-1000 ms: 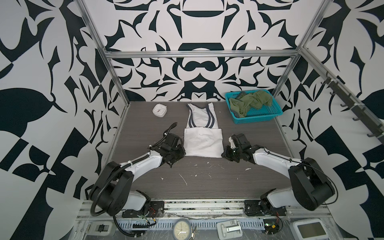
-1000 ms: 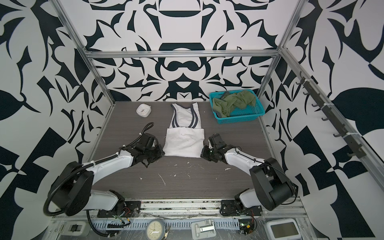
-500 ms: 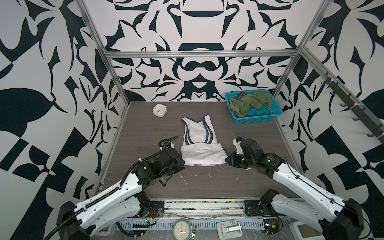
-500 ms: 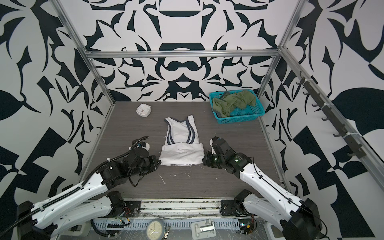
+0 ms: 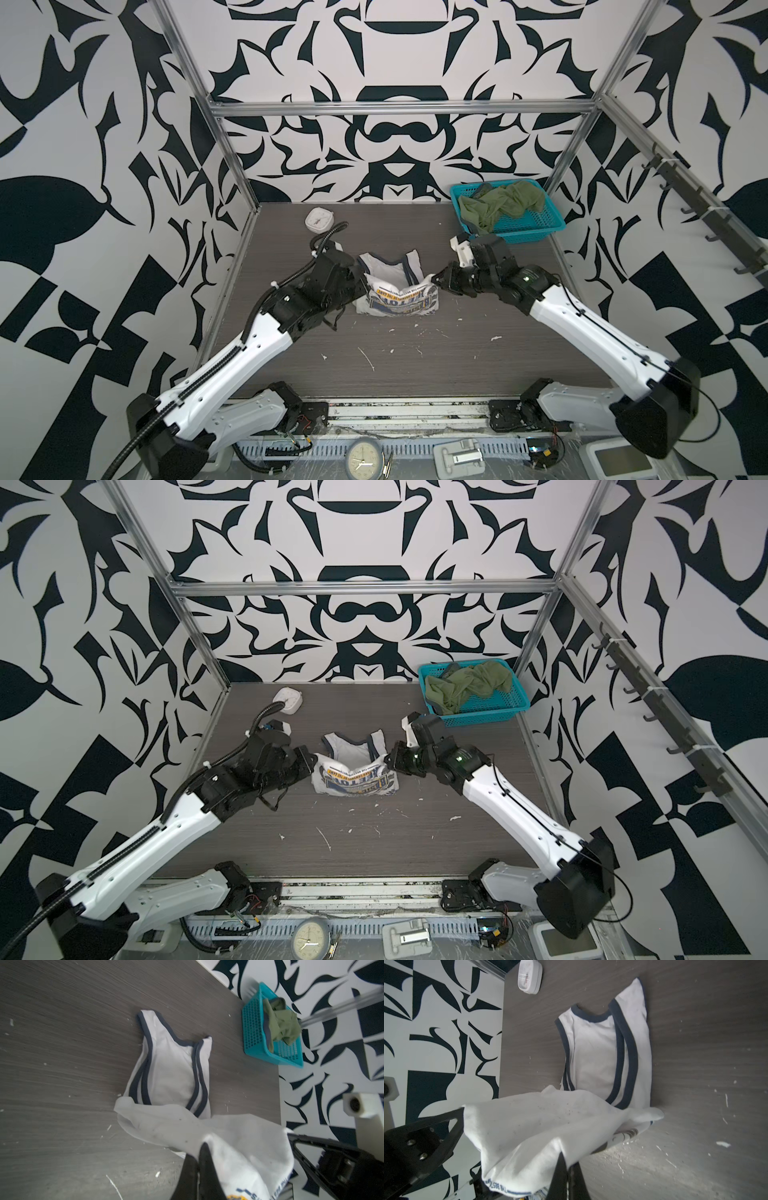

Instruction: Fold and stack the tank tops

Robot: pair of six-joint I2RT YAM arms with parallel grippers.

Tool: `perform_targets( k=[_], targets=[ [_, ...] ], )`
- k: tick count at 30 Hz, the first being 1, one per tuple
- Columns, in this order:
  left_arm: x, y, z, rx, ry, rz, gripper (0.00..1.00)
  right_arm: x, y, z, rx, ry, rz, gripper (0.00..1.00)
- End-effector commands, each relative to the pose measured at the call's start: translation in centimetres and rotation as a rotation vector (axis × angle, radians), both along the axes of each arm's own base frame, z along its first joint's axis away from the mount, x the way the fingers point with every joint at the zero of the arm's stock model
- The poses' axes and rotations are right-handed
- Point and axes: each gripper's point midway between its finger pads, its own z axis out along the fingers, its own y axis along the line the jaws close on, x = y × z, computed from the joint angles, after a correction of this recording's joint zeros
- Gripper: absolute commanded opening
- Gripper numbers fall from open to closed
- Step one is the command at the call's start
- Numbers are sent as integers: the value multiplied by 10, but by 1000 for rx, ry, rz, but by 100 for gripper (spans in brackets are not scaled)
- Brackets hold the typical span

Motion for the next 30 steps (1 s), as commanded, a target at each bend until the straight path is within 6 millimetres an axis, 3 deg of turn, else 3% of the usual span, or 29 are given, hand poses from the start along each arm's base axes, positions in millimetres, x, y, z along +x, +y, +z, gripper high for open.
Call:
perform_targets(
  k=[1, 6, 12, 19, 25, 27, 30],
  targets=[
    [29, 10, -9, -1, 53, 30, 0, 36, 5, 15, 42, -61, 6, 0],
    [79, 12, -36, 4, 134, 49, 0, 81, 8, -4, 56, -23, -7, 0],
    [130, 12, -53, -24, 172, 65, 0, 128, 5, -25, 8, -20, -30, 0],
    [176, 15, -77, -53, 218, 77, 0, 171, 8, -57, -4, 18, -35, 0],
    [209, 8, -118, -93, 321, 53, 7, 206, 5, -91, -42, 35, -62, 0],
    [221, 11, -132, -95, 349, 68, 12, 219, 2, -103, -60, 34, -67, 9],
    [239, 27, -146, -76, 382, 110, 28, 235, -4, -119, -114, 37, -79, 38]
  ],
)
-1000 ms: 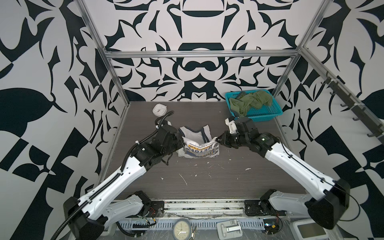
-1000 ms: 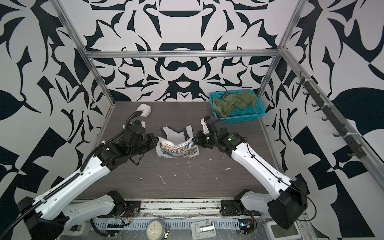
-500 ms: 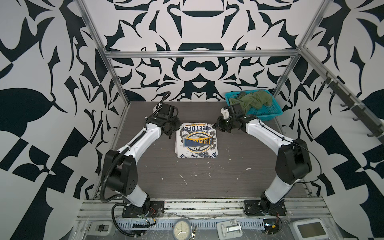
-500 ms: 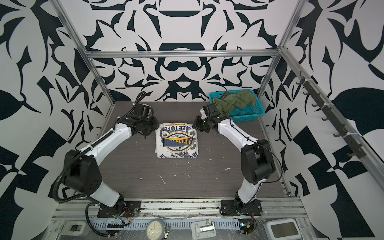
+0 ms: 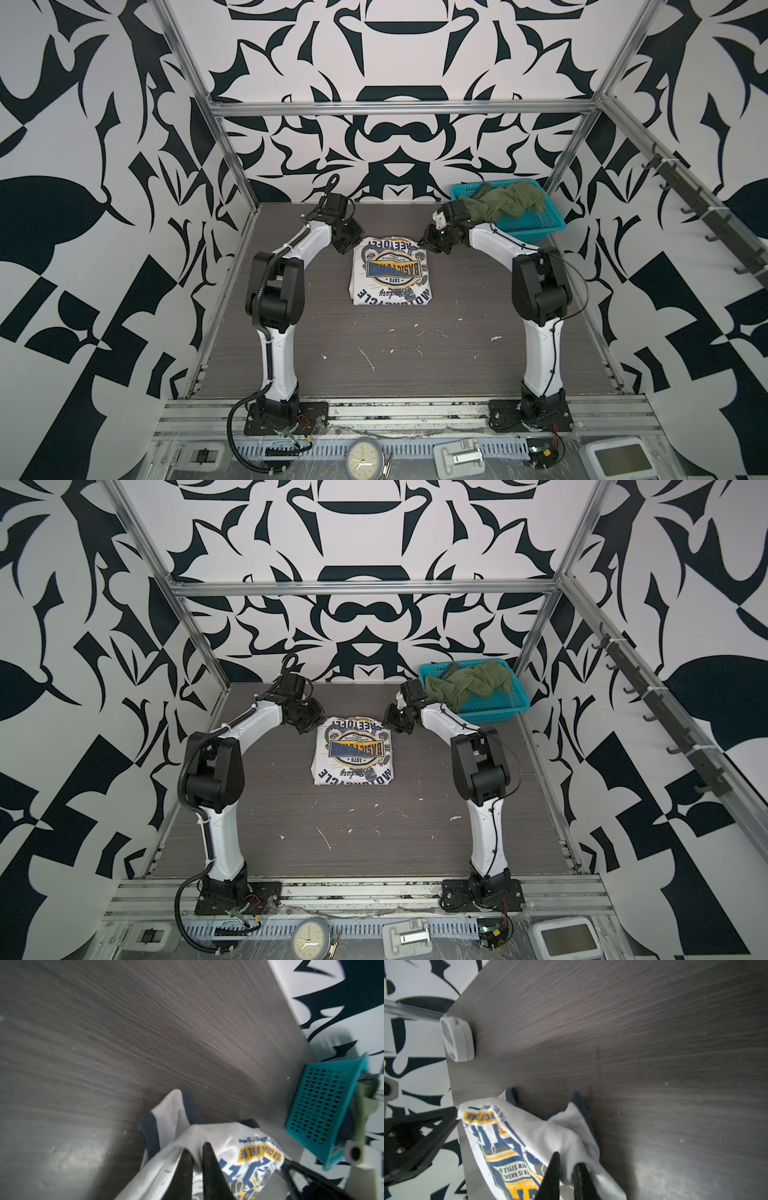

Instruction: Fold and stack the tank tops

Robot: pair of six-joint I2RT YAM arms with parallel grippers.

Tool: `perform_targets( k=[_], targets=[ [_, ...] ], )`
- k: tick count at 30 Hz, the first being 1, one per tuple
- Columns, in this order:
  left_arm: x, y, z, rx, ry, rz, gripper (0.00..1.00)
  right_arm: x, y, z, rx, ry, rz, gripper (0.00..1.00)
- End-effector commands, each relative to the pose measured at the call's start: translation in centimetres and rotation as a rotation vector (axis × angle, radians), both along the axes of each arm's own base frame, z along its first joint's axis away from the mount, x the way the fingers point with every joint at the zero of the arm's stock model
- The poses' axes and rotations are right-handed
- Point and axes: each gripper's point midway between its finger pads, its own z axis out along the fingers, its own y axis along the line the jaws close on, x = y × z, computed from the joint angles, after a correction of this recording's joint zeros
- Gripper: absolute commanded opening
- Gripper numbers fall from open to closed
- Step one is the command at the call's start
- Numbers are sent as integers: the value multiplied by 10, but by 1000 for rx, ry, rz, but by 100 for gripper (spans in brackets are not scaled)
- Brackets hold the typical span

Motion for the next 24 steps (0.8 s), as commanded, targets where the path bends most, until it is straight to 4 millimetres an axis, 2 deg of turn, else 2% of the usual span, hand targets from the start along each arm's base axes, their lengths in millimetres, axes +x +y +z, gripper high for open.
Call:
perform_targets(
  k=[1, 4, 6, 9, 13, 16, 18, 24],
  targets=[
    [13, 19, -6, 16, 44, 25, 35, 25, -9, 16, -54, -79, -6, 42],
    [15, 43, -1, 126, 58, 63, 57, 30, -19, 18, -125, -82, -11, 54],
    [8, 43, 16, 170, 15, 53, 67, 24, -23, 27, -154, -101, -6, 62],
    [-7, 24, 39, 197, -68, -11, 68, 9, -14, 43, -178, -145, 36, 62],
    [-26, -11, 49, 145, -126, -86, 66, -13, 7, 49, -216, -191, 89, 61],
    [-29, -28, 40, 113, -123, -111, 63, -21, 29, 41, -235, -202, 139, 58],
    [-26, -34, 30, 98, -102, -119, 62, -18, 39, 31, -232, -187, 154, 57],
    [1, -38, -2, 110, -99, -116, 61, 4, 48, 7, -245, -172, 147, 54]
  ],
)
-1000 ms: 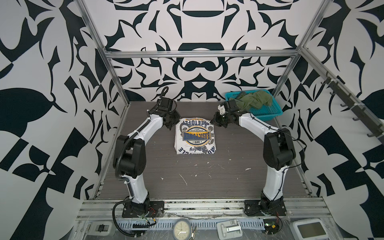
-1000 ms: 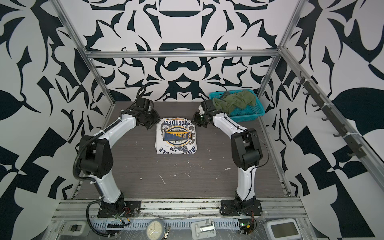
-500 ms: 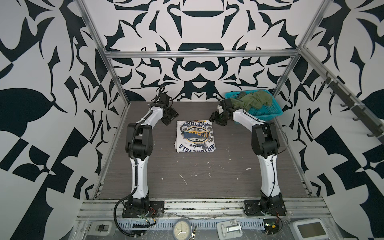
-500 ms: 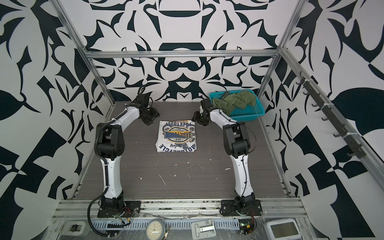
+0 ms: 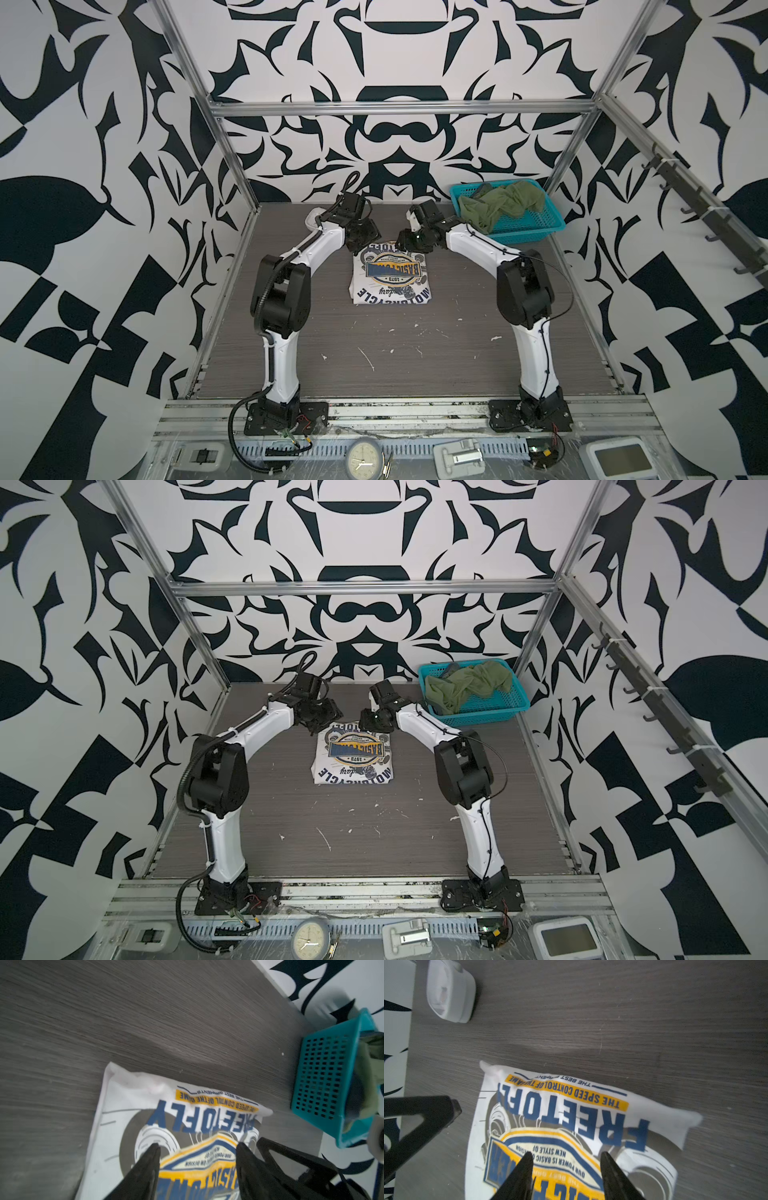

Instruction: Fold and stack the tank tops

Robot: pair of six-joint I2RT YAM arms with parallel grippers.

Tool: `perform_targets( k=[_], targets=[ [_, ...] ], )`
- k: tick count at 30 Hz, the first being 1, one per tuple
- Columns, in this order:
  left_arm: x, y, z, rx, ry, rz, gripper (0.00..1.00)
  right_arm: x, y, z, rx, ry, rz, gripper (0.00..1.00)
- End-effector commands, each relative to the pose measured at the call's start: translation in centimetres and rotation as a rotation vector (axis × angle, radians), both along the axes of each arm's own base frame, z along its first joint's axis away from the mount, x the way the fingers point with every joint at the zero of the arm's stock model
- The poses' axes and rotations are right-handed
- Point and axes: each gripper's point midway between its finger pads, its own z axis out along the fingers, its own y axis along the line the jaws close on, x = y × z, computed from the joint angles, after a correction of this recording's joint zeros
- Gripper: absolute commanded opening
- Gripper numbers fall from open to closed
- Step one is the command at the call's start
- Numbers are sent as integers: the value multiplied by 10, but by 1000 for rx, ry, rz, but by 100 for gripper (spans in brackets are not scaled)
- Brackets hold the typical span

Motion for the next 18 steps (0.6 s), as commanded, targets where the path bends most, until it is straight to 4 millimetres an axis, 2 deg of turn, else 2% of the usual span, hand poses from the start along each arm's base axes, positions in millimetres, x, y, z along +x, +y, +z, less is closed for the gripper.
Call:
perform_targets(
  k=[1, 6, 10, 14, 17, 18],
  targets=[
    [21, 4, -20, 14, -5, 13, 61, 25, -15, 6, -32, -44, -43, 53],
    [36, 18, -56, 56, 41, 40, 60, 40, -33, -13, -89, -28, -75, 53],
    [39, 30, -68, 85, 58, 52, 60, 47, -51, -22, -95, -9, -105, 55],
    [42, 35, -62, 110, 50, 43, 60, 49, -55, -16, -74, -8, -99, 58],
    [43, 38, -42, 134, 33, 29, 61, 47, -59, 4, -67, -23, -88, 62],
    [41, 42, -29, 155, 28, 32, 61, 44, -61, 16, -70, -32, -83, 64]
  ],
)
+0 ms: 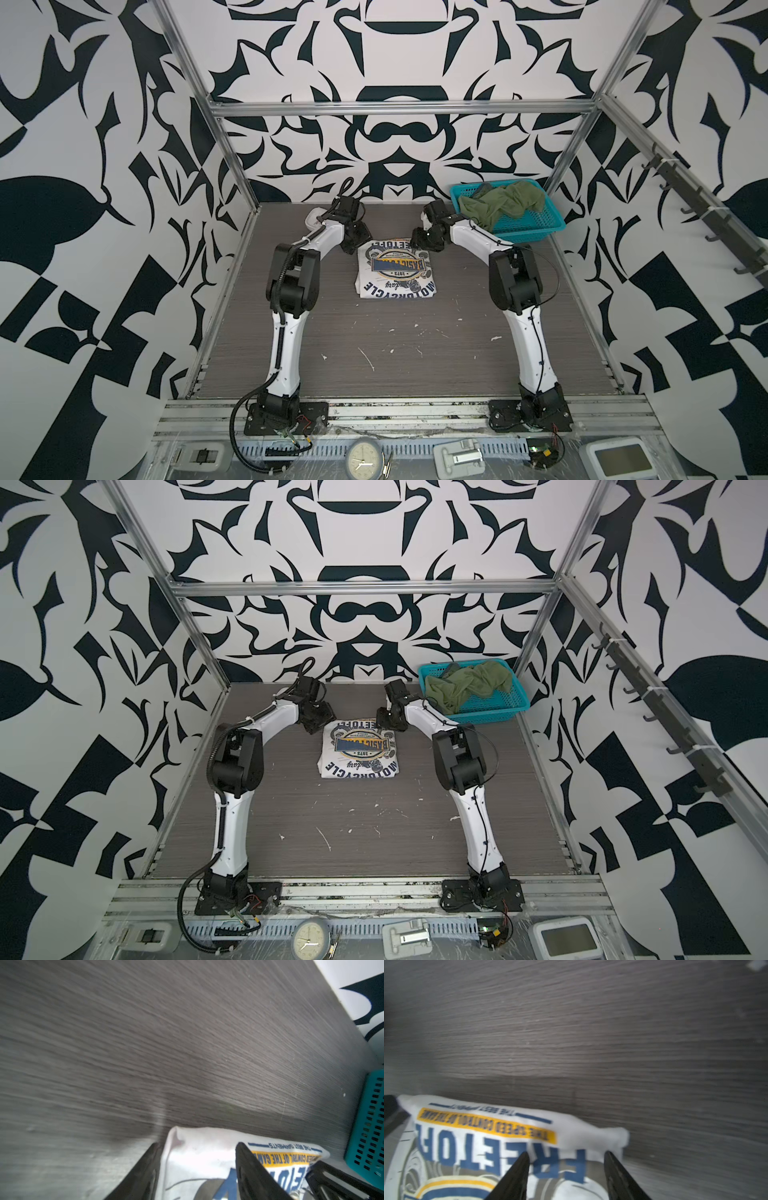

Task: Fold and stack the tank tops
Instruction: 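Grasp the folded bundle with the left gripper while the right gripper withdraws, then drag the folded bundle with the left gripper toward the white box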

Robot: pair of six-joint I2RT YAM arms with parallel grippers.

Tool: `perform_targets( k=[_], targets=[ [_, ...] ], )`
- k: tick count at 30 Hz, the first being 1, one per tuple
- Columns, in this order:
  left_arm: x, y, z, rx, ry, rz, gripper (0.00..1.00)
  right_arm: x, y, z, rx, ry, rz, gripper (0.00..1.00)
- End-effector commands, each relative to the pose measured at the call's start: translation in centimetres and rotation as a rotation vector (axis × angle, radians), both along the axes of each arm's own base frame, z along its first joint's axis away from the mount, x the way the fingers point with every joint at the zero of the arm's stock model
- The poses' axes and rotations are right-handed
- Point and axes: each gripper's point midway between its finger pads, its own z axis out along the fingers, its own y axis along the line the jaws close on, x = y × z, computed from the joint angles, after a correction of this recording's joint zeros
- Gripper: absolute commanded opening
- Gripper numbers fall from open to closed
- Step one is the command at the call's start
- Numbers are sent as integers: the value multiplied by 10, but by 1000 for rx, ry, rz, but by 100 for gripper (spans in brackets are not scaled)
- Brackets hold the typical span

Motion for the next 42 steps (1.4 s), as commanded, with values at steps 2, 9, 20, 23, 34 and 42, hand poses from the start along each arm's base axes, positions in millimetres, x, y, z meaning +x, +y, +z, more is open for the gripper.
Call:
perform_targets(
  k=[2, 9, 20, 23, 34, 42],
  targets=[
    [-12, 20, 41, 106, 2, -2, 63, -8, -5, 77, 0, -87, 37, 67],
    [-95, 28, 111, 188, -49, -18, 79, -87, -34, 128, -7, -80, 59, 84],
    [-199, -47, 69, 311, 7, -115, 86, -200, -105, 123, -28, -191, -100, 98],
    [-199, -74, 57, 334, 11, -144, 91, -216, -124, 109, -53, -200, -177, 99],
    [-178, -106, 9, 538, 107, -235, 97, -236, -133, 82, -23, -211, -226, 100],
    [-183, -77, -14, 619, 152, -280, 97, -234, -129, 75, -11, -191, -215, 100]
  ],
)
